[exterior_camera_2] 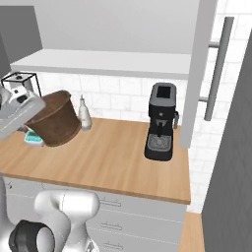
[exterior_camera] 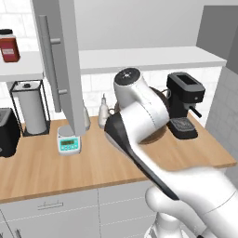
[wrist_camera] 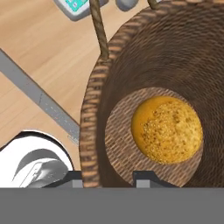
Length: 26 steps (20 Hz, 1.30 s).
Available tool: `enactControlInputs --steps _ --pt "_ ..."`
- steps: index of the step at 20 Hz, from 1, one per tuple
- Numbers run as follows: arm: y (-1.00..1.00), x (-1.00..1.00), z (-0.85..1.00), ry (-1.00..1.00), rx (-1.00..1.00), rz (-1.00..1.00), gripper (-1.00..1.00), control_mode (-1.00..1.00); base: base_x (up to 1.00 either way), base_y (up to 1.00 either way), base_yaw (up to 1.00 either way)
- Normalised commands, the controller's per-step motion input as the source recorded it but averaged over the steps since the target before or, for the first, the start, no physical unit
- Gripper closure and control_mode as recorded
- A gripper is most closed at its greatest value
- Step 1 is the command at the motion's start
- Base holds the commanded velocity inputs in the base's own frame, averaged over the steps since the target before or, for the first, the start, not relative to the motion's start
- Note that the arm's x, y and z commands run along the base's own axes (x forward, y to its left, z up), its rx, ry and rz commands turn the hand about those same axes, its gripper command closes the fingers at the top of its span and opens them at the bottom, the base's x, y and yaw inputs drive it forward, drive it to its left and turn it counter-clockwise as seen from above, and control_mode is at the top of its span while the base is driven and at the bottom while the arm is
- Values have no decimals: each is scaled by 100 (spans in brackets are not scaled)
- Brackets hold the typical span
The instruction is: Open the cabinet, pick up the bread from the cabinet and place it in the basket. Then move the basket to the dining counter.
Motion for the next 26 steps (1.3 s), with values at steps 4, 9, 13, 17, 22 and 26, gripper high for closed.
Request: enactControlInputs --steps 4,9,13,17,22,26 --pt "-31 -51 100 0 0 1 100 -100 0 0 0" --pt "-27 -34 90 0 8 1 100 -100 0 0 0" --pt "-26 -10 36 0 14 7 100 -100 0 0 0" --pt "-13 6 8 -1 4 13 100 -100 0 0 0" --pt "0 7 -18 -14 0 16 100 -100 0 0 0" --pt "0 0 -6 -4 0 4 100 100 -15 0 8"
